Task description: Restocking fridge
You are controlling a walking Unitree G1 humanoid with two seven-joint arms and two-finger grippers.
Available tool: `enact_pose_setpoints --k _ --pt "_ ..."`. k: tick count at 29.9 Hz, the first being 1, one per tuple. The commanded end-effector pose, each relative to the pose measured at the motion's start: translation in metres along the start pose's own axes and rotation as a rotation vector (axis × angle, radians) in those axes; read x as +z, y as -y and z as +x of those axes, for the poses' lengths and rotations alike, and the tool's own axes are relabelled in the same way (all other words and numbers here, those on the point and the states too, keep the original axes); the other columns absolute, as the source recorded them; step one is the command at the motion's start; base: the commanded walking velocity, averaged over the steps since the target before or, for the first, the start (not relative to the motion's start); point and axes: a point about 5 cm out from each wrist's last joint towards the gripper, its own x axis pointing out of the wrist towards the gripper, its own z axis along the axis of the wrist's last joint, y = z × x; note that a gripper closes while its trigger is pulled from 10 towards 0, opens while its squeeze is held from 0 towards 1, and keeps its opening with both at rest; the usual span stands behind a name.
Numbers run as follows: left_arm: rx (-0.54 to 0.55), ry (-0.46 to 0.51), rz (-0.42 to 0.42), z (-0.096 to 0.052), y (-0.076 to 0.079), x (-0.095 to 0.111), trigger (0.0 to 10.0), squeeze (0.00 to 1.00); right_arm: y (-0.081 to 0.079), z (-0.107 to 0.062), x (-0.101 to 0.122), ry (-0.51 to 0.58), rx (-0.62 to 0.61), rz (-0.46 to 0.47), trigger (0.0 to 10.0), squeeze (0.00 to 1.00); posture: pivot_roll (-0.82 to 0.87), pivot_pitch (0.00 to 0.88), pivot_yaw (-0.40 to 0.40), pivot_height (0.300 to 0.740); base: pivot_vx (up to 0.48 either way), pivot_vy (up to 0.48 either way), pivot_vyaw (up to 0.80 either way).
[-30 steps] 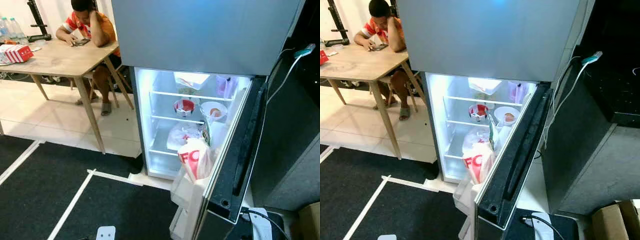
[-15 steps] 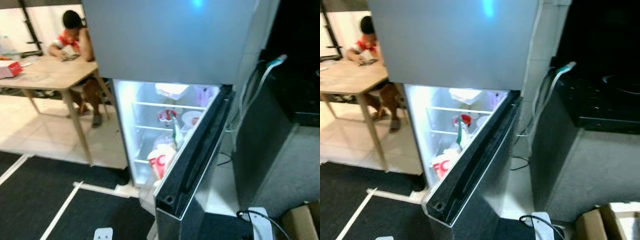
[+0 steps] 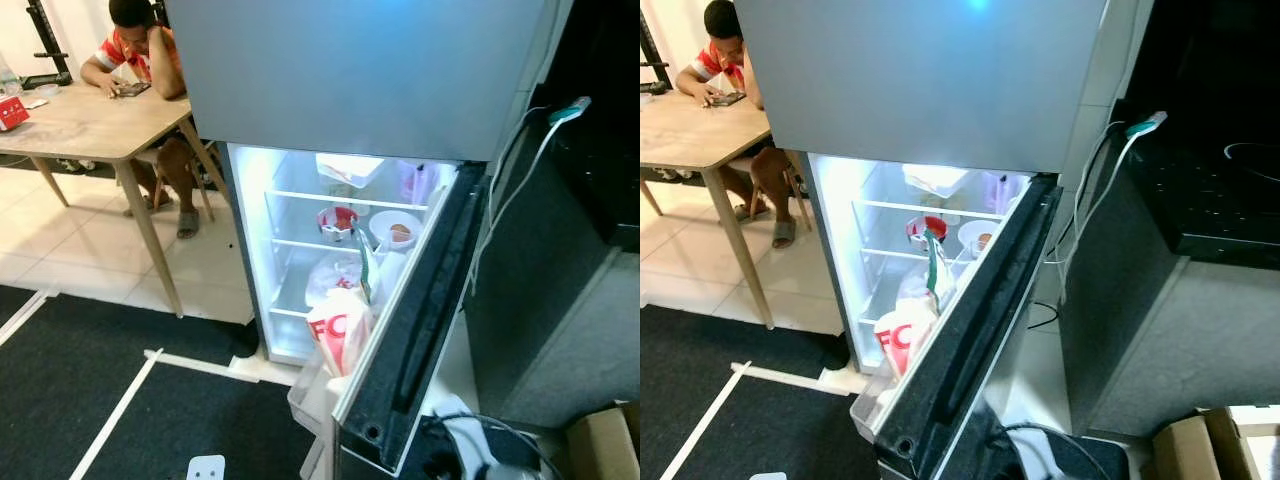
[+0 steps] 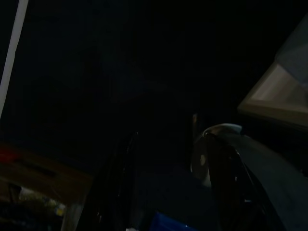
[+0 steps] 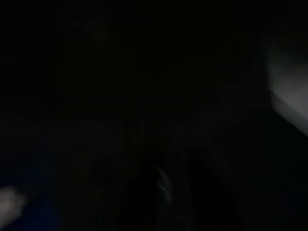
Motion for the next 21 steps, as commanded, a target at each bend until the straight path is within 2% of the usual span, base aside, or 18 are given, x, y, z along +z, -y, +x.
enact_pose_setpoints --k 1,2,3,4,5,6,8,9,12,14,16,17,18,19,20,21 --pt "-0.001 -0.017 -0.003 -0.001 0.003 -0.005 10.0 0.0 -0.009 0.004 0.016 0.023 0.11 -0.059 10.0 0.0 -0.02 0.059 -0.023 0.74 0.0 0.0 0.0" --pt "-0.001 -0.017 -0.003 -0.001 0.003 -0.005 10.0 0.0 -0.009 0.004 0.016 0.023 0.11 -0.059 10.0 0.0 -0.02 0.059 -0.023 0.74 0.0 0.0 0.0" --pt "0.0 -0.018 -0.005 -0.001 0.004 -0.005 10.0 0.0 -0.014 0.005 0.03 0.05 0.175 -0.082 10.0 0.0 -0.01 0.06 -0.031 0.74 0.0 0.0 0.0" --pt "0.0 -0.018 -0.005 -0.001 0.004 -0.005 10.0 0.0 -0.014 0.005 0.03 0.05 0.175 -0.082 10.0 0.0 -0.01 0.06 -0.031 0.74 0.0 0.0 0.0" --pt "0.003 -0.021 -0.014 -0.001 0.004 -0.006 10.0 0.0 -0.026 0.008 0.062 0.117 0.294 -0.114 10.0 0.0 -0.01 0.059 -0.034 0.74 0.0 0.0 0.0" --pt "0.003 -0.021 -0.014 -0.001 0.004 -0.006 10.0 0.0 -0.026 0.008 0.062 0.117 0.294 -0.114 10.0 0.0 -0.01 0.059 -0.034 0.74 0.0 0.0 0.0" --pt "0.005 -0.023 -0.018 -0.001 0.005 -0.007 10.0 0.0 -0.034 0.009 0.082 0.161 0.36 -0.128 10.0 0.0 0.0 0.059 -0.045 0.74 0.0 0.0 0.0" --pt "0.005 -0.023 -0.018 -0.001 0.005 -0.007 10.0 0.0 -0.034 0.009 0.082 0.161 0.36 -0.128 10.0 0.0 0.0 0.059 -0.045 0.74 0.0 0.0 0.0" --pt "0.009 -0.025 -0.024 -0.001 0.005 -0.007 10.0 0.0 -0.054 0.006 0.127 0.282 0.499 -0.162 10.0 0.0 0.0 0.056 -0.053 0.74 0.0 0.0 0.0" --pt "0.012 -0.025 -0.026 -0.001 0.005 -0.007 10.0 0.0 -0.064 0.003 0.15 0.366 0.539 -0.17 10.0 0.0 0.0 0.056 -0.053 0.74 0.0 0.0 0.0" --pt "0.014 -0.025 -0.027 -0.001 0.004 -0.007 10.0 0.0 -0.069 -0.002 0.178 0.503 0.489 -0.164 10.0 0.0 0.0 0.054 -0.054 0.74 0.0 0.0 0.0" --pt "0.014 -0.025 -0.027 -0.001 0.004 -0.007 10.0 0.0 -0.069 -0.002 0.178 0.503 0.489 -0.164 10.0 0.0 0.0 0.054 -0.054 0.74 0.0 0.0 0.0" --pt "0.015 -0.024 -0.027 -0.001 0.003 -0.007 10.0 0.0 -0.068 -0.006 0.195 0.596 0.41 -0.127 10.0 0.0 0.0 0.052 -0.053 0.74 0.0 0.0 0.0" --pt "0.016 -0.024 -0.026 -0.001 0.003 -0.007 10.0 0.0 -0.062 -0.012 0.213 0.691 0.308 -0.049 10.0 0.0 0.0 0.048 -0.05 0.74 0.0 0.0 0.0" --pt "0.017 -0.024 -0.025 -0.001 0.002 -0.007 10.0 0.0 -0.056 -0.016 0.224 0.751 0.231 0.018 10.0 0.0 0.0 0.044 -0.047 0.74 0.0 0.0 0.0" --pt "0.017 -0.024 -0.025 -0.001 0.002 -0.007 10.0 0.0 -0.056 -0.016 0.224 0.751 0.231 0.018 10.0 0.0 0.0 0.044 -0.047 0.74 0.0 0.0 0.0"
